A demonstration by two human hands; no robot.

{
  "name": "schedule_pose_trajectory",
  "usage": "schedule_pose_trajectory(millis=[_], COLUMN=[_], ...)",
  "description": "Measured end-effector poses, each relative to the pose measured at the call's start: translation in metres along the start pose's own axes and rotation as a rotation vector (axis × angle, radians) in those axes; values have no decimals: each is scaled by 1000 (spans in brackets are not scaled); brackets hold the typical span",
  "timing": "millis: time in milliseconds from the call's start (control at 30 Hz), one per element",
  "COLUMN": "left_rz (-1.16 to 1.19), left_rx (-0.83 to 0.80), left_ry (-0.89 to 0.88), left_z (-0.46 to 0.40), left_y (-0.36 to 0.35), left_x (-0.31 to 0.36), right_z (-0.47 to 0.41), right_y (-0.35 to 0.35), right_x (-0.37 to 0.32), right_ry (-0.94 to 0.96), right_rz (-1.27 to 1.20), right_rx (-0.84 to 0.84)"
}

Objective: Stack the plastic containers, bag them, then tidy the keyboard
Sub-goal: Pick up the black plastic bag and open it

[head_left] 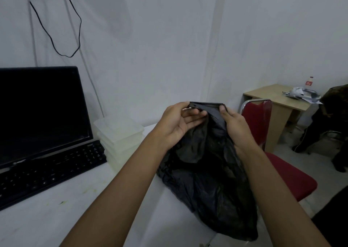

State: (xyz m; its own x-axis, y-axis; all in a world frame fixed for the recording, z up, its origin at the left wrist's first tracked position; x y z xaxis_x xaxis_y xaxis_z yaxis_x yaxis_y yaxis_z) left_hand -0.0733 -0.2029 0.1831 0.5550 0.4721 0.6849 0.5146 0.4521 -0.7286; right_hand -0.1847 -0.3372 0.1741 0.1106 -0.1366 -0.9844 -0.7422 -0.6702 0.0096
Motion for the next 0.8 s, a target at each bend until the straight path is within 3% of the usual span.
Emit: schedule_pose_trajectory(millis=[133, 300, 400, 567, 700, 800], left_rz=[-20, -123, -41, -205, -512, -861], left_rx=[51, 107, 166, 297, 199, -17], left_ry=[-6, -30, -27, -49, -85, -152], left_z=[-3, -6, -11, -17, -9, 4], left_y=[9, 20, 25, 35, 33, 25], left_x=[3, 9, 7, 9, 18, 22], right_z=[-8, -5, 0, 6, 0, -7], right_y=[3, 4, 5, 8, 15, 18], right_x=[1, -10, -12, -16, -11, -11], right_ry=[-60, 19, 158, 304, 315, 332], right_rz=[-112, -92, 185, 701, 945, 867], right_rx=[-52, -167, -205, -281, -284, -152])
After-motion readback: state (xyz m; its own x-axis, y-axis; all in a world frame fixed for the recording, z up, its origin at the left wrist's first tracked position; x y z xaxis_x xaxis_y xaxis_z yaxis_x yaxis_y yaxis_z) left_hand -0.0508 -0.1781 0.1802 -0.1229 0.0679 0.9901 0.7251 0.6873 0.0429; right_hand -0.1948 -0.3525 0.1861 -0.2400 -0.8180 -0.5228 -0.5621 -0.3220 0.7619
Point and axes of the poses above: each hand's wrist, its own z-axis away from the middle knuckle, its own y-axis out of the back of the hand, x = y × z, the point moved 4 cm from there along -z, towards the middle knuckle, and after that the axes turned 12 degrees about z, right-handed, at the moved point
